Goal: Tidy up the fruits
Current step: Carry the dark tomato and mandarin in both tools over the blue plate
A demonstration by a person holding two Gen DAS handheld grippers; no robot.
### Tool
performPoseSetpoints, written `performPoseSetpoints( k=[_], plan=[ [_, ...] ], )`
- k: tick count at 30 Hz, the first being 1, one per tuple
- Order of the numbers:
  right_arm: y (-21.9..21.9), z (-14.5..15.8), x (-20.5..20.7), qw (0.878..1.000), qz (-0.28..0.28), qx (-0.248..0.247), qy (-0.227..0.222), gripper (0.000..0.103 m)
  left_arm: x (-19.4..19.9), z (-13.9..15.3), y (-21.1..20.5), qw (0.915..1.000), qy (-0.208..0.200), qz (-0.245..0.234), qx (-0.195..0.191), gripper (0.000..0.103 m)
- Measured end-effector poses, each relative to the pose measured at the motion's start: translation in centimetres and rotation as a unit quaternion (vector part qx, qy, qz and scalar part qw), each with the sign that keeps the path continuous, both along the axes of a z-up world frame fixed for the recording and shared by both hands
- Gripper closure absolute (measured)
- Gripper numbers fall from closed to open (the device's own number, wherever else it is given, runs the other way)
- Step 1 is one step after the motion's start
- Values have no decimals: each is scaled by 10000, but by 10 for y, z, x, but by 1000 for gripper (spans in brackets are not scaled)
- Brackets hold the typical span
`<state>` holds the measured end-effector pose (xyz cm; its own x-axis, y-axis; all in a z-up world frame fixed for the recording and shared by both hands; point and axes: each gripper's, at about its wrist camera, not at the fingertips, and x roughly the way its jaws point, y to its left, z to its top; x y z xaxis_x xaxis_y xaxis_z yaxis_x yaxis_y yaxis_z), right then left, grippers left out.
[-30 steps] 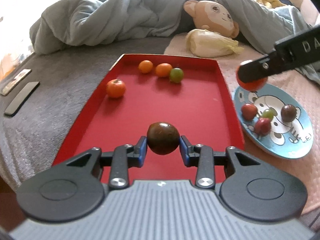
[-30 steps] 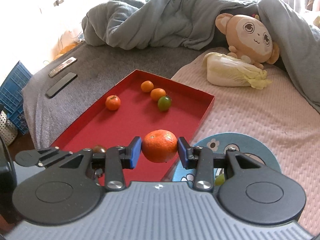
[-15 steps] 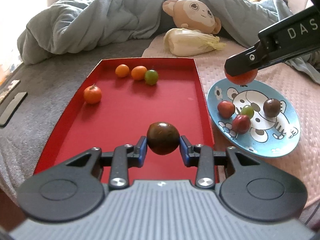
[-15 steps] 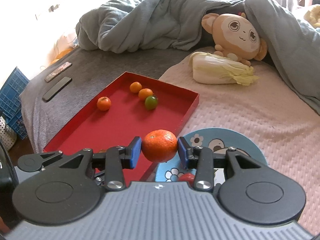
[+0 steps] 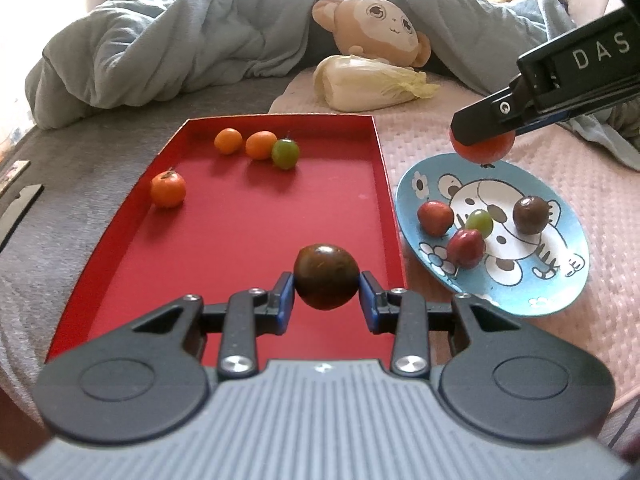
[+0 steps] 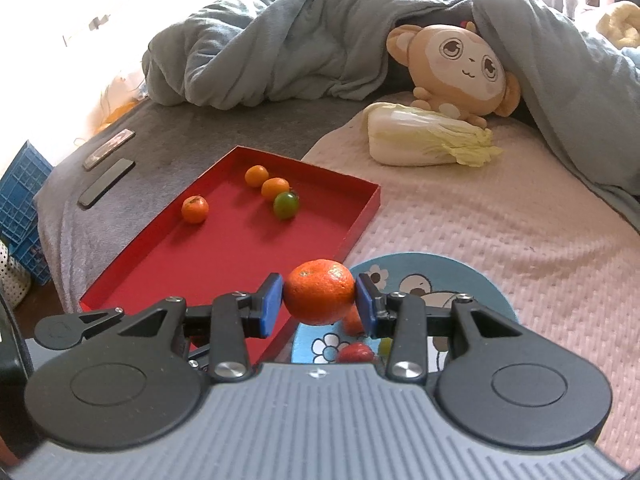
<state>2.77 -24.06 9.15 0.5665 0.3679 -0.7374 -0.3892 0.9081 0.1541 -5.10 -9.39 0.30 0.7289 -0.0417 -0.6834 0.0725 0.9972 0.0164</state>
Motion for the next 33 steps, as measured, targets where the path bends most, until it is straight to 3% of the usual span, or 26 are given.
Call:
performPoseSetpoints(
  k=[33],
  plan=[
    [-47, 0, 14, 9988, -468, 41, 112, 57, 9, 10, -36, 9985, -137, -496, -173, 65]
  ],
)
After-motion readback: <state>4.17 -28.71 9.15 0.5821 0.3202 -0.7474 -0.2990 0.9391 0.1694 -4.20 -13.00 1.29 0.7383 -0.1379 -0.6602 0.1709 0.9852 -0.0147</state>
